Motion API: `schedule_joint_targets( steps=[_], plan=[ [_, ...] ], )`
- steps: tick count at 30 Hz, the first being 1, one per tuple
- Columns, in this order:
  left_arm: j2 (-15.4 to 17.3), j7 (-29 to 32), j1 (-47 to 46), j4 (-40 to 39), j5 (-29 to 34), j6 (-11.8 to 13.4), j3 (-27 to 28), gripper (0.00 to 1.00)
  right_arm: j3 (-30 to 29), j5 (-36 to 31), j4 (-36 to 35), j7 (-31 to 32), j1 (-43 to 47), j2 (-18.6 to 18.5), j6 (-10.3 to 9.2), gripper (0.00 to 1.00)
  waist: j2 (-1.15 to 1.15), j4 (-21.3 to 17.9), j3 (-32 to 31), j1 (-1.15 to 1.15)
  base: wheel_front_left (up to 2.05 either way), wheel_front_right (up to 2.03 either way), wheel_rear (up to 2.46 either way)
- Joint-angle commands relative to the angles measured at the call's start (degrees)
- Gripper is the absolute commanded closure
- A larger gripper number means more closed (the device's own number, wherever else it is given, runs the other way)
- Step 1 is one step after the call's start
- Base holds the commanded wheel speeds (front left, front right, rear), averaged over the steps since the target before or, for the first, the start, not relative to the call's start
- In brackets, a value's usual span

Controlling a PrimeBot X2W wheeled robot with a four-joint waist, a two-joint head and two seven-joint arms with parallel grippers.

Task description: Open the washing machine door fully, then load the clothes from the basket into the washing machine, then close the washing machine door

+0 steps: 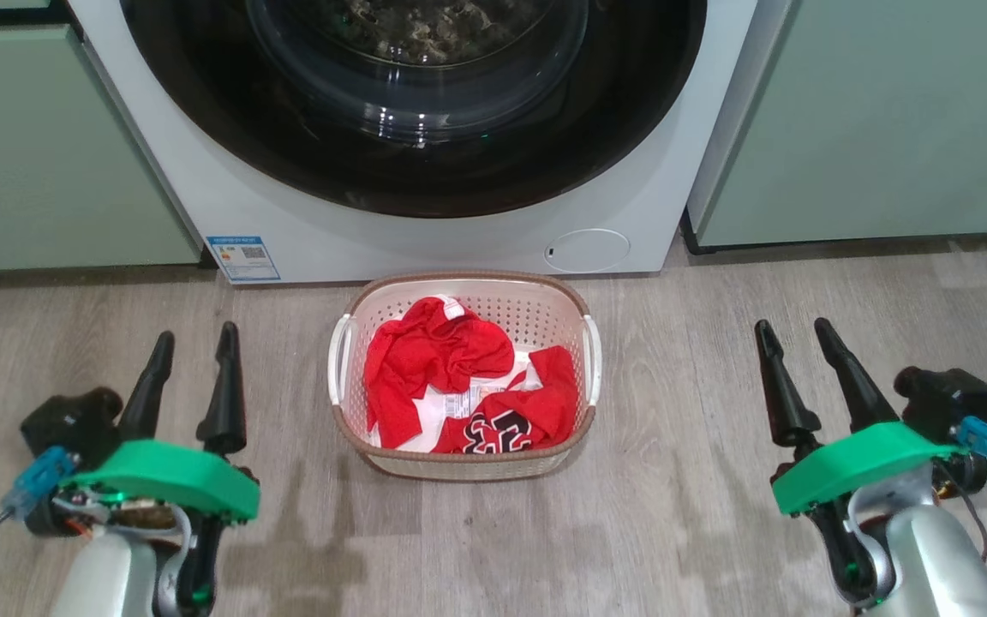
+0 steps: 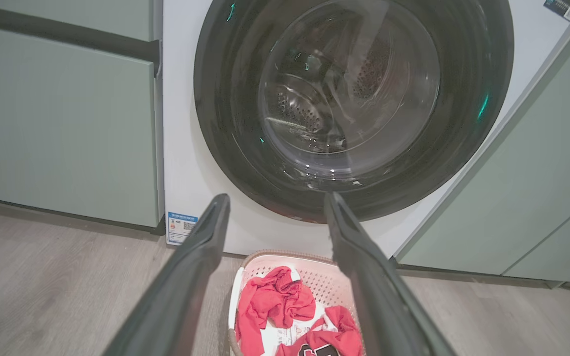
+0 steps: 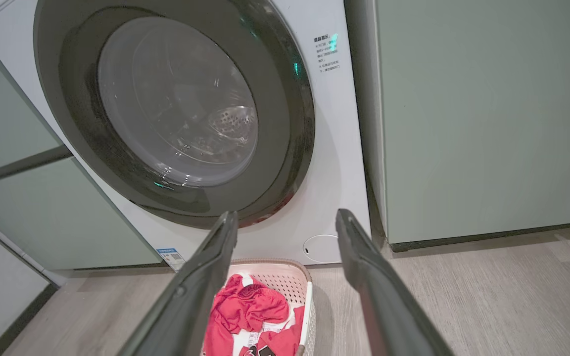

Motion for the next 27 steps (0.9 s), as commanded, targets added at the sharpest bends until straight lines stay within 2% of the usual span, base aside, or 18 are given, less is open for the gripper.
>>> schedule_joint_targets(
  steps=[1,17,27],
  plan=[
    [1.7,-0.8,-2.6,-2.0,2.1,0.4,1.1,0.0,0.6,-2.1,-1.7,-1.0,-3.1,0.2,0.0,0.0,0.0,0.0,0.1,0.0,0.0,0.0,0.0],
    [0.8,-3.3,-2.3,-0.6,9.0,1.1,2.5,0.0,0.0,-10.1,-0.8,-3.7,-3.5,0.7,0.0,0.0,0.0,0.0,0.7,0.0,0.0,0.0,0.0],
    [-0.1,-5.0,-2.1,0.3,13.9,0.5,3.5,0.0,1.4,-13.8,-1.7,-5.3,-3.7,0.7,0.0,0.0,0.0,0.4,0.7,0.0,0.0,0.0,0.0]
  ],
)
